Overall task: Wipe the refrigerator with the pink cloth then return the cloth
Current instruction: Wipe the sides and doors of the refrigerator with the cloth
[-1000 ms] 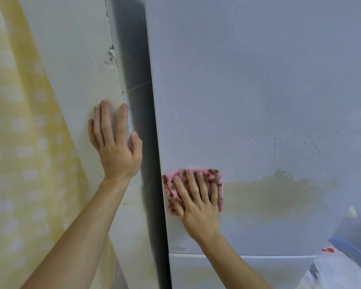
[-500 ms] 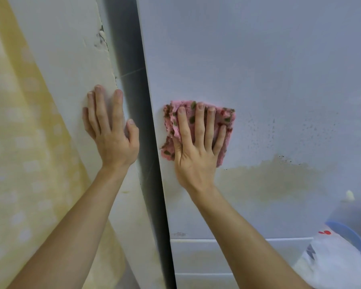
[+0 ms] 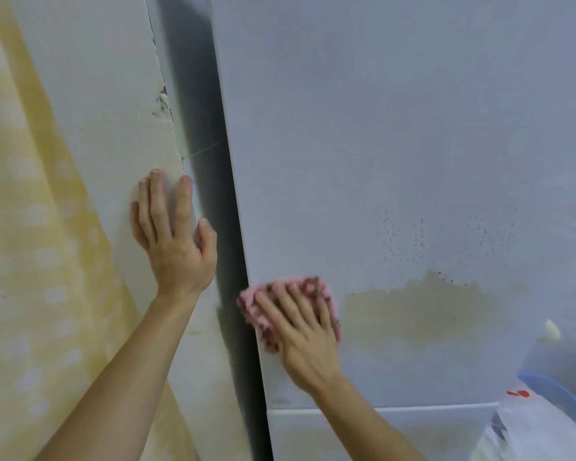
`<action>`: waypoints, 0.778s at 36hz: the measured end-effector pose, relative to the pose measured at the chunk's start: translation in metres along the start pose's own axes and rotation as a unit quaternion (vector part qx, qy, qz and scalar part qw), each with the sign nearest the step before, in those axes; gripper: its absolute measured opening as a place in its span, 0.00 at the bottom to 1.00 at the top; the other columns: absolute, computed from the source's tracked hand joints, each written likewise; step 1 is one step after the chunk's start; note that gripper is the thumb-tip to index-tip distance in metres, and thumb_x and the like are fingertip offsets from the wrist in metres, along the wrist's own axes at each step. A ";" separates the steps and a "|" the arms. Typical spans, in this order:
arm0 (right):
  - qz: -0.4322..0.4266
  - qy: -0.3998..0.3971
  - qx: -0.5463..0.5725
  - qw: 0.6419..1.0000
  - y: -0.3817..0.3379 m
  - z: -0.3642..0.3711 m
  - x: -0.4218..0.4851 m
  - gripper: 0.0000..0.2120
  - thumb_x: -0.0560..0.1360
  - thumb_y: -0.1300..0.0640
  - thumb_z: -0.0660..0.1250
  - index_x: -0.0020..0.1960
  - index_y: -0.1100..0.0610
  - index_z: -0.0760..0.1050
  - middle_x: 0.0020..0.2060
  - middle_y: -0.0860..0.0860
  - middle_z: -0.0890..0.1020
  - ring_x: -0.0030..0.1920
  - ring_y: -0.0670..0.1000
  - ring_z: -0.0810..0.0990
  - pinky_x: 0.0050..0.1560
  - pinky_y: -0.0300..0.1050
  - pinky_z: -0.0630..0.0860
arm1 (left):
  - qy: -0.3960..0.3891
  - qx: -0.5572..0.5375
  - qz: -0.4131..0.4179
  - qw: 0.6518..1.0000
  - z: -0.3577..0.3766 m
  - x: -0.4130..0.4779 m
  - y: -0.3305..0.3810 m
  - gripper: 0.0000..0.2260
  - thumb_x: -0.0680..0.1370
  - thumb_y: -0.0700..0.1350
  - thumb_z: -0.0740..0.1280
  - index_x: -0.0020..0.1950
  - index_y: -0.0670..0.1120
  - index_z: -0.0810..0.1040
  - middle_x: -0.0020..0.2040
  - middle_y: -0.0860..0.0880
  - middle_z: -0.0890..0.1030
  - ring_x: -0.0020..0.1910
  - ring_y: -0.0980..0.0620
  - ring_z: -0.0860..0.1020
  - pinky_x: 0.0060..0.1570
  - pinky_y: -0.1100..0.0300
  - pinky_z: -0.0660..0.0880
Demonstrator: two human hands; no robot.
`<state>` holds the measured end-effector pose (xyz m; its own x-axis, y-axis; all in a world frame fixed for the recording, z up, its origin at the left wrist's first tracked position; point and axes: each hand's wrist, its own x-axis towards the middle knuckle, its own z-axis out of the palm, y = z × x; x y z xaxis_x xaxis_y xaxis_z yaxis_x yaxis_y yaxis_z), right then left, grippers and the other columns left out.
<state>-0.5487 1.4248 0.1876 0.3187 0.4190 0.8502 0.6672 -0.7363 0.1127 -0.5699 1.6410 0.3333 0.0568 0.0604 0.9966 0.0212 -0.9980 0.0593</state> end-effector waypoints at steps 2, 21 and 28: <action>0.058 0.048 0.016 0.997 0.006 -0.019 0.039 0.30 0.84 0.51 0.57 0.85 0.44 0.53 0.86 0.45 0.45 0.85 0.49 0.45 0.84 0.54 0.37 | 0.001 -0.004 -0.004 1.000 -0.001 0.000 0.002 0.27 0.82 0.40 0.64 0.81 0.44 0.67 0.81 0.34 0.64 0.81 0.34 0.60 0.78 0.32 0.58; 0.066 0.050 -0.051 0.995 0.041 -0.002 -0.016 0.35 0.83 0.47 0.59 0.86 0.42 0.49 0.86 0.47 0.47 0.85 0.50 0.46 0.84 0.55 0.39 | -0.008 0.000 -0.011 1.000 -0.002 -0.006 0.008 0.28 0.79 0.37 0.65 0.81 0.42 0.67 0.81 0.35 0.63 0.82 0.34 0.61 0.78 0.33 0.59; 0.109 0.055 0.009 0.993 0.055 -0.034 0.028 0.34 0.83 0.47 0.55 0.85 0.39 0.44 0.86 0.44 0.43 0.85 0.47 0.42 0.83 0.53 0.34 | -0.050 -0.046 0.008 0.998 -0.005 -0.018 0.049 0.25 0.84 0.44 0.59 0.82 0.43 0.66 0.82 0.34 0.62 0.83 0.37 0.59 0.80 0.35 0.55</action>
<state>-0.5266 1.3778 0.2351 0.3810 0.1897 0.9049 0.6034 -0.7926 -0.0879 -0.5750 1.5910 0.3184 0.1550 0.0409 0.9871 -0.0720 -0.9960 0.0526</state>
